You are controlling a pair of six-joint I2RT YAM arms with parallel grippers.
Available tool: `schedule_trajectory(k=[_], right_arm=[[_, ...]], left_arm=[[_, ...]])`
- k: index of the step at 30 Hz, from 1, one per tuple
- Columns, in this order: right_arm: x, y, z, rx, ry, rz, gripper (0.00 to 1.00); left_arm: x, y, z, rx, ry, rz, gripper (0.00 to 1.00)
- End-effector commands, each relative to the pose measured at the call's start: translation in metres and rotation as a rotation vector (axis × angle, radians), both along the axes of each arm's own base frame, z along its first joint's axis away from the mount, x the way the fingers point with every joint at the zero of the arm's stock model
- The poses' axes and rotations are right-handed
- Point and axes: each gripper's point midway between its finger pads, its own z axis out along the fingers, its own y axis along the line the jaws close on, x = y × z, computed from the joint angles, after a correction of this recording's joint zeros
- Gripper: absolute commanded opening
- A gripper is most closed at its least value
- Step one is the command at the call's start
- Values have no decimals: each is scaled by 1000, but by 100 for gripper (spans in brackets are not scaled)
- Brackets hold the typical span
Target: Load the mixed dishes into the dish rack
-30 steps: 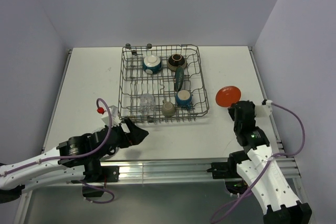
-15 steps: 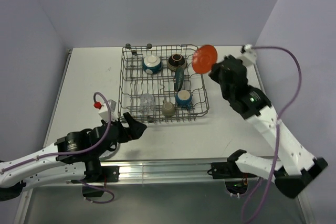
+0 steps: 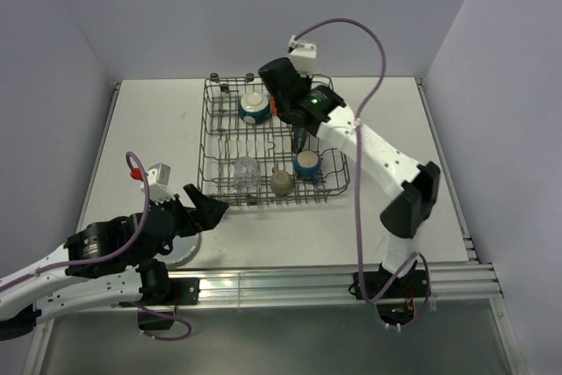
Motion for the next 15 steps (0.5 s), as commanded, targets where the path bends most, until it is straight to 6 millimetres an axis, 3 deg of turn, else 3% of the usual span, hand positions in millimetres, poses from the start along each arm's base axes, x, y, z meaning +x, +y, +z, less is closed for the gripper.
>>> schedule_trajectory(k=[1,3,10,15], right_arm=[[5,1,8,-151,-6,-43,0],[6,9,7,-191,-4,-36,0],[21,35,-47,-321,79,-16,0],[26,42,-73,-399,111,-14,0]], left_arm=[[1,12,5,-12,-16,28,98],[1,14,5,-23,-18,32,98],[2,15,9,-11,-27,37,98],[1,15,5,-4,-20,33,98]])
